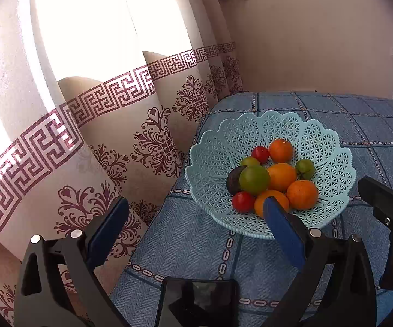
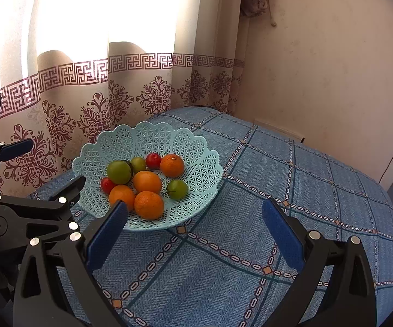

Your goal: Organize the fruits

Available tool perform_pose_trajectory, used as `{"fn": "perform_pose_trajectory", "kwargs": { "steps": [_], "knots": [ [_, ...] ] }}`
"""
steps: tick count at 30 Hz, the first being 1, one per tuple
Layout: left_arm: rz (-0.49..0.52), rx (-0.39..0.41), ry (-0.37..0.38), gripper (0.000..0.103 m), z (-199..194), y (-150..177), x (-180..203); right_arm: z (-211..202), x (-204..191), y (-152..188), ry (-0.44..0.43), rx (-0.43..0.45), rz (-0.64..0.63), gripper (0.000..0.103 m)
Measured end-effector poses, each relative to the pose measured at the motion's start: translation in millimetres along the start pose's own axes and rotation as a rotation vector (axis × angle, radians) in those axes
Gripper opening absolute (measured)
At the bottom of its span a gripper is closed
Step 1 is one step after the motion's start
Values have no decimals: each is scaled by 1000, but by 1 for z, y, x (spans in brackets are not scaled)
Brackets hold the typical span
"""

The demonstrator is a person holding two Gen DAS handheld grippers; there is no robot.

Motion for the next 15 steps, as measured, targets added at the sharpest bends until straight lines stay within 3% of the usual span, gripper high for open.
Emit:
{"fn": "perform_pose_trajectory", "kwargs": {
  "steps": [15],
  "knots": [
    [8, -1, 3, 100, 1, 0, 2, 4, 3, 1, 3, -20, 22, 98]
  ]
}}
Point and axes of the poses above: each gripper's, at about its wrist camera, not at the fingertips, and z roughly the way its jaws point, x to its right, y to its underside, the point moved 3 cm from there along z, roughly the way its jaws point, and after that the axes turned 7 degrees about z, right-handed, at the moved point
